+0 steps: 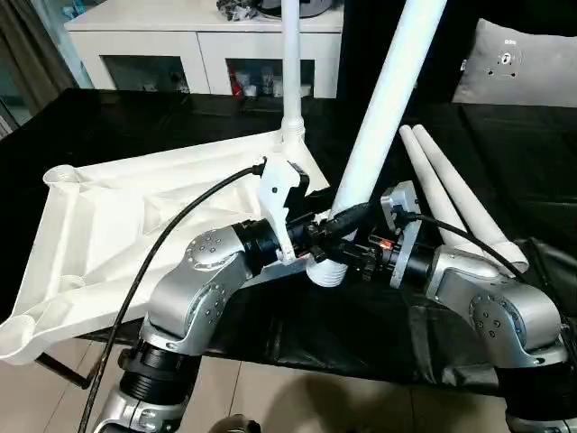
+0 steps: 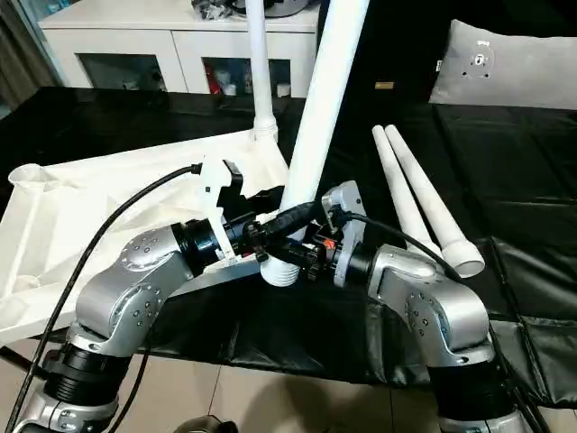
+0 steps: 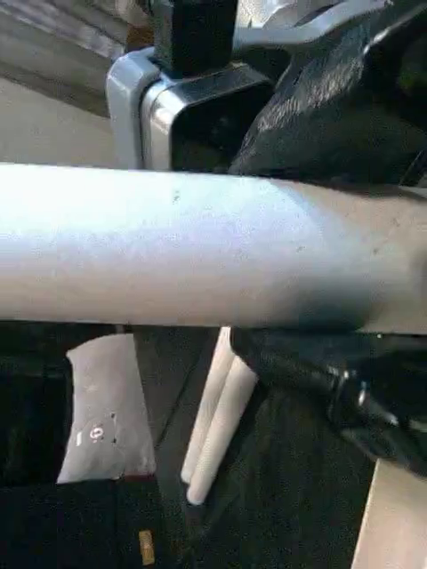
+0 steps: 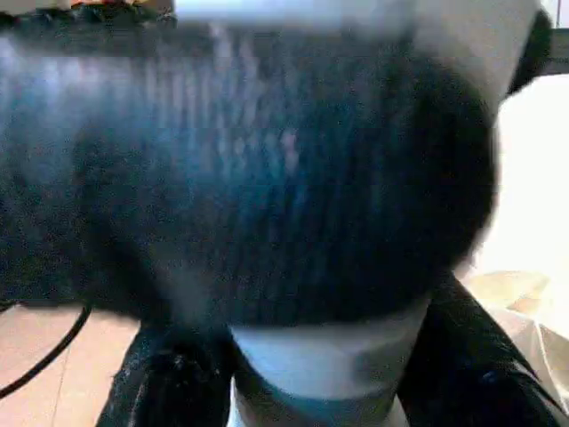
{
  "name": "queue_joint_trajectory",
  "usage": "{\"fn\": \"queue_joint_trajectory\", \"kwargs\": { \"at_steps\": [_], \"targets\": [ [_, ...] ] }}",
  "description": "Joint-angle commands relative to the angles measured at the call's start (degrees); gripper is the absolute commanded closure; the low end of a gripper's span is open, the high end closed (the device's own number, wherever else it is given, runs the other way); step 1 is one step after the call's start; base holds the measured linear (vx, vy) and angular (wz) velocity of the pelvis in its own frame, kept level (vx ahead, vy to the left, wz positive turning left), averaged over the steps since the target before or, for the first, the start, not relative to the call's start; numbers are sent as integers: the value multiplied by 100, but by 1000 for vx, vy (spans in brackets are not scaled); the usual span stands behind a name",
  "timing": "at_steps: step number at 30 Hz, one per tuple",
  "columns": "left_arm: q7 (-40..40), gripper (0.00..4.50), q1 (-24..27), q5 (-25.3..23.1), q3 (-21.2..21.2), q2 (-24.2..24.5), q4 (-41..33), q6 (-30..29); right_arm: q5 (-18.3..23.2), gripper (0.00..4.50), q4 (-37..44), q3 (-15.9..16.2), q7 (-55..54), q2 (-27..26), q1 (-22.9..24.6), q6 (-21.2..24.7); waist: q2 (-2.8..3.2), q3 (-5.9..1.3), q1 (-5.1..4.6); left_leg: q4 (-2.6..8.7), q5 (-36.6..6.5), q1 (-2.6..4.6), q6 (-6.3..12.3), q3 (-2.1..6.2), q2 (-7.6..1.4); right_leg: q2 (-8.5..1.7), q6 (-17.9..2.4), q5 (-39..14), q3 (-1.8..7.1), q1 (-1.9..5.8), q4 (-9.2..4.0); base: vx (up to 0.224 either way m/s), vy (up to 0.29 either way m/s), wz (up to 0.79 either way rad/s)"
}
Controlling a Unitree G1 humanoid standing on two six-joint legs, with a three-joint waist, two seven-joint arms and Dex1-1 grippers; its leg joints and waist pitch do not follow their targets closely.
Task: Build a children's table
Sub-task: Insert table leg to table base
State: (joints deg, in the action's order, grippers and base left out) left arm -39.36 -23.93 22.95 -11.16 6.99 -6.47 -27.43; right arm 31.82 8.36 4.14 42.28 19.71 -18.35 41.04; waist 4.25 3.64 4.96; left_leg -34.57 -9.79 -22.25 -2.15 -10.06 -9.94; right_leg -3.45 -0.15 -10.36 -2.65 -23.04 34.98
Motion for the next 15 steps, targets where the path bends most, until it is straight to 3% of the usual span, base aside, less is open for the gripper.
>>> {"fn": "queue_joint_trajectory", "kwargs": {
  "at_steps": [1,7,11,15],
  "targets": [
    [-328,187,110,144,-164,171,-272,-89,-38,257,3,-115,-181,4,-73,62,-135,-438,4,346,-962,63,153,100,-225,-396,-765,-1871,215,264,-498,0,0,0],
    [-416,152,183,318,-168,181,-401,-199,-69,259,-6,-94,-197,2,-50,26,-123,-441,7,347,-1008,84,118,97,-242,-393,-826,-1814,221,250,-482,0,0,0],
    [-615,148,252,991,105,54,-588,-494,-156,259,2,-93,-287,-66,-12,-181,-124,-437,8,345,-1032,77,101,93,-232,-398,-852,-1850,218,253,-479,0,0,0],
    [-470,148,230,1300,406,-151,-550,-509,-243,259,45,-8,-352,-49,-9,-158,-125,-431,4,350,-1040,78,101,93,-236,-391,-826,-1887,217,253,-494,0,0,0]
  ]
}}
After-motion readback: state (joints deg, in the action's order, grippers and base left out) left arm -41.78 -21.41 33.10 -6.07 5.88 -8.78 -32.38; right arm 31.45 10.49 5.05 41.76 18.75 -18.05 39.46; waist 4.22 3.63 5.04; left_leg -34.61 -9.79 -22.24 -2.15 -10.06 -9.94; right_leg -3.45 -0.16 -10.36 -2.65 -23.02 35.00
